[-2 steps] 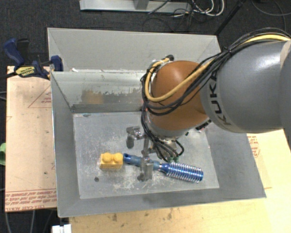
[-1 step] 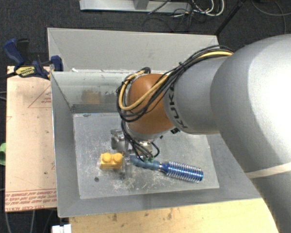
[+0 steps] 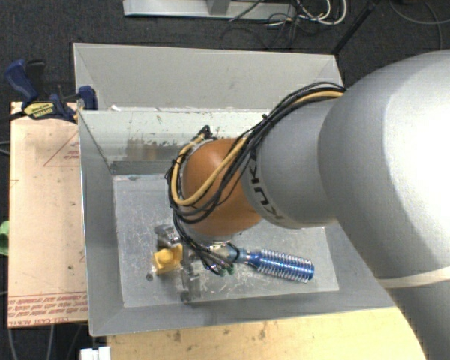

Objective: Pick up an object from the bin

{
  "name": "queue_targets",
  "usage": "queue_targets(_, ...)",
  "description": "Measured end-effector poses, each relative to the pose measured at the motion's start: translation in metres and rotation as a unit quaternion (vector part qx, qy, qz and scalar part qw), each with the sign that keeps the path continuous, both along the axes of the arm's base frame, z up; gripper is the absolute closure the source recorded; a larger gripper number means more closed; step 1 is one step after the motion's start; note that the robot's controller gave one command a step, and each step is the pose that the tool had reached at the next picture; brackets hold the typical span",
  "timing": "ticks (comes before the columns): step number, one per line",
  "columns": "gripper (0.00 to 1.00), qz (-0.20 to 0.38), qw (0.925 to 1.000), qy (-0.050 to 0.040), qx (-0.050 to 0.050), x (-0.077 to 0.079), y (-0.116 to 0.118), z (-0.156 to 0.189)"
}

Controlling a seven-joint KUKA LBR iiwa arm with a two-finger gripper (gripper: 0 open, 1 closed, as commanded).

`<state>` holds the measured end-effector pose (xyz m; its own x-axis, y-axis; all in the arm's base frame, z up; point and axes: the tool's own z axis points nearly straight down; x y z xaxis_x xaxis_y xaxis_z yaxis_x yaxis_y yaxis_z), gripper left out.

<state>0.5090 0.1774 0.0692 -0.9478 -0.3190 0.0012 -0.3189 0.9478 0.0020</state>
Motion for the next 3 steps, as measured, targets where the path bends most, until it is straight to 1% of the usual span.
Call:
queue_targets(1, 1.0, -0.001, 1.0, -0.0009, 0.0, 0.001, -0.001, 0.001)
queue_targets(2, 1.0, 0.015, 0.9999, -0.0053, 0.001, -0.009, -0.005, 0.1)
queue_targets(3, 1.0, 0.018, 0.9998, -0.0059, 0.001, -0.004, -0.006, 0.165)
